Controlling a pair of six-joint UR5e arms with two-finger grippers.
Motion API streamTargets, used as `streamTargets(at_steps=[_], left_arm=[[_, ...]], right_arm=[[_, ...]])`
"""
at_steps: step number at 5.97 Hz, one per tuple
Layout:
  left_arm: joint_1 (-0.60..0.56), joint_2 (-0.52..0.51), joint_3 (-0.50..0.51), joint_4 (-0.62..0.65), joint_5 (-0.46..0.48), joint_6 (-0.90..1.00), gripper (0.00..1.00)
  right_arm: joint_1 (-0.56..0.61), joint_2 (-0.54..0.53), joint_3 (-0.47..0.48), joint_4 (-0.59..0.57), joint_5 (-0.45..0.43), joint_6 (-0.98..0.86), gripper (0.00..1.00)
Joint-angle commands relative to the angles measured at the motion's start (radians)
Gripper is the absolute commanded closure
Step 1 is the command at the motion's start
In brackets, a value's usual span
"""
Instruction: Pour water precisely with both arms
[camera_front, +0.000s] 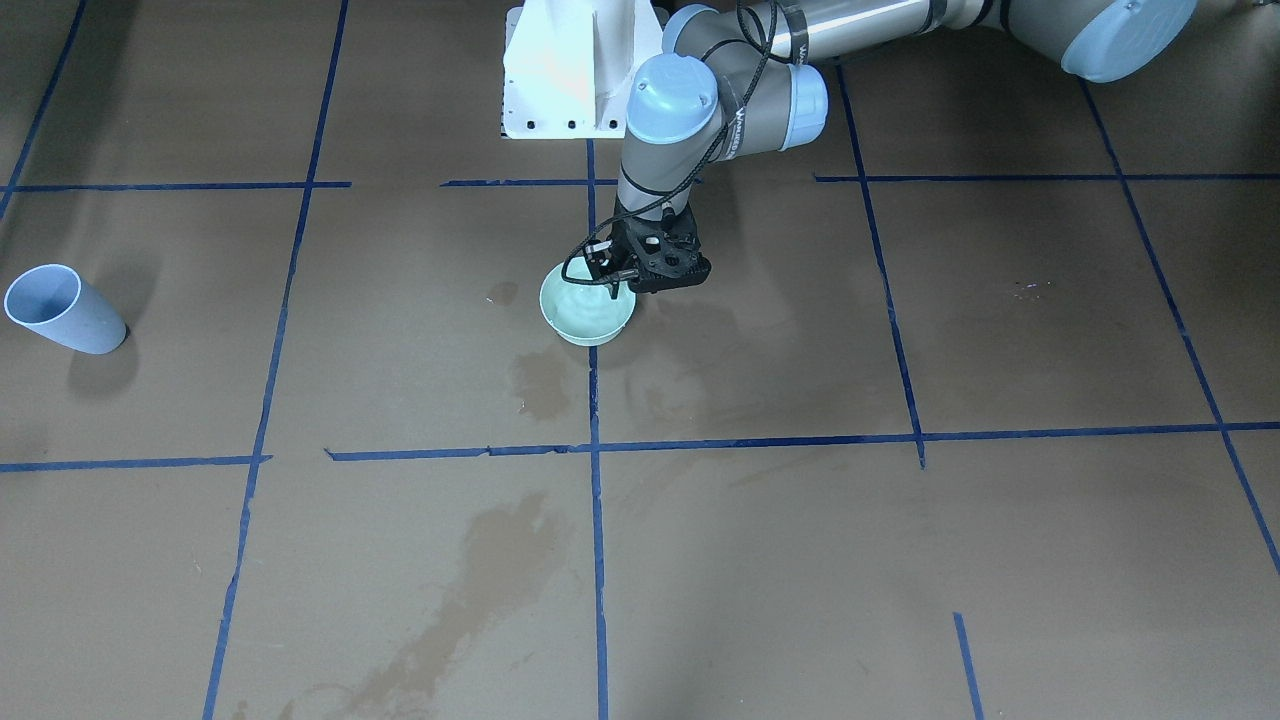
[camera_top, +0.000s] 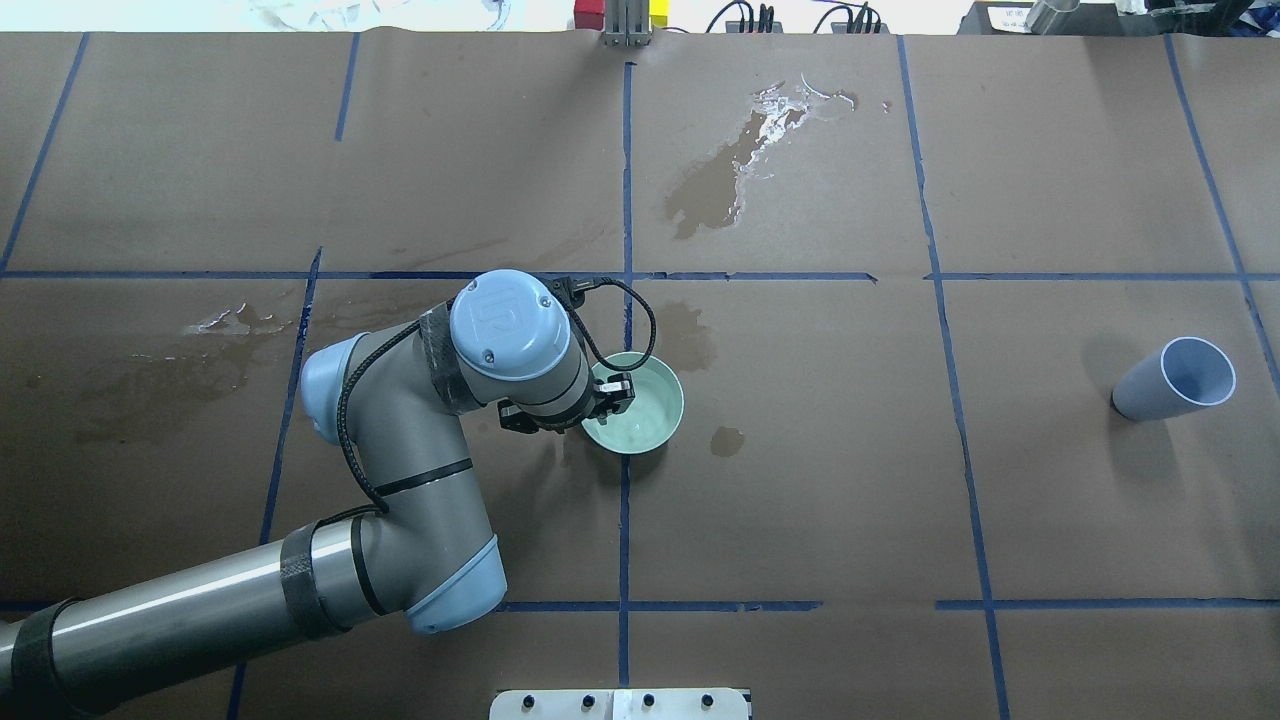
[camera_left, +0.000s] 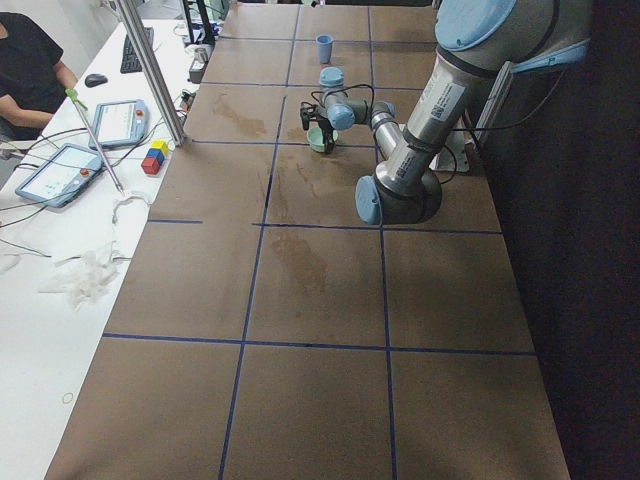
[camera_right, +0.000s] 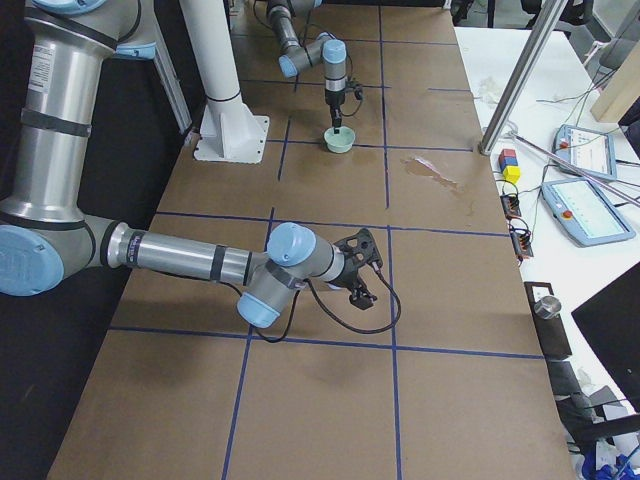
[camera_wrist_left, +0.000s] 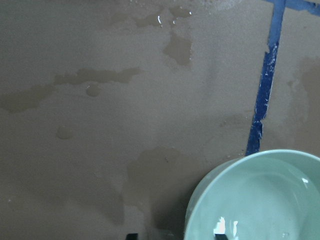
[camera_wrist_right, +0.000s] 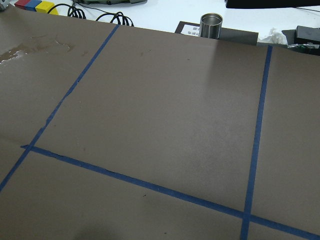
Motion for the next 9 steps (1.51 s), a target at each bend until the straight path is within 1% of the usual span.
streamTargets(at_steps=[1,2,3,4,5,6,7,9], left_arm=[[0.002,0.001,0.001,-0.005,-0.001,0.003,0.92],[0.0,-0.001,-0.011,-0.005,-0.001,0.0,1.0],[-0.009,0.004,-0.025,-0.002,-0.003,0.005,1.0],[-0.044,0.014,-0.048,0.0,-0.012,0.011,1.0],[-0.087,0.056,-0.096,-0.003,-0.074,0.032,1.0],[-0.127,0.12,-0.164,-0.005,-0.136,0.14,1.0],[-0.185,0.177,-0.214,-0.005,-0.208,0.222,1.0],[-0.312,0.263,-0.256,-0.005,-0.343,0.366,1.0]], right_arm=[[0.047,0.006,0.024,-0.057,0.049,-0.06,0.01],[0.049,0.007,0.024,-0.057,0.055,-0.06,0.01],[0.05,0.006,0.028,-0.057,0.073,-0.06,0.01],[0.056,0.004,0.028,-0.059,0.085,-0.06,0.01],[0.056,0.001,0.03,-0.062,0.086,-0.06,0.01],[0.069,0.004,0.03,-0.101,0.122,-0.06,0.01],[0.092,0.019,0.041,-0.214,0.186,-0.061,0.01],[0.072,0.038,0.039,-0.259,0.181,-0.067,0.01]])
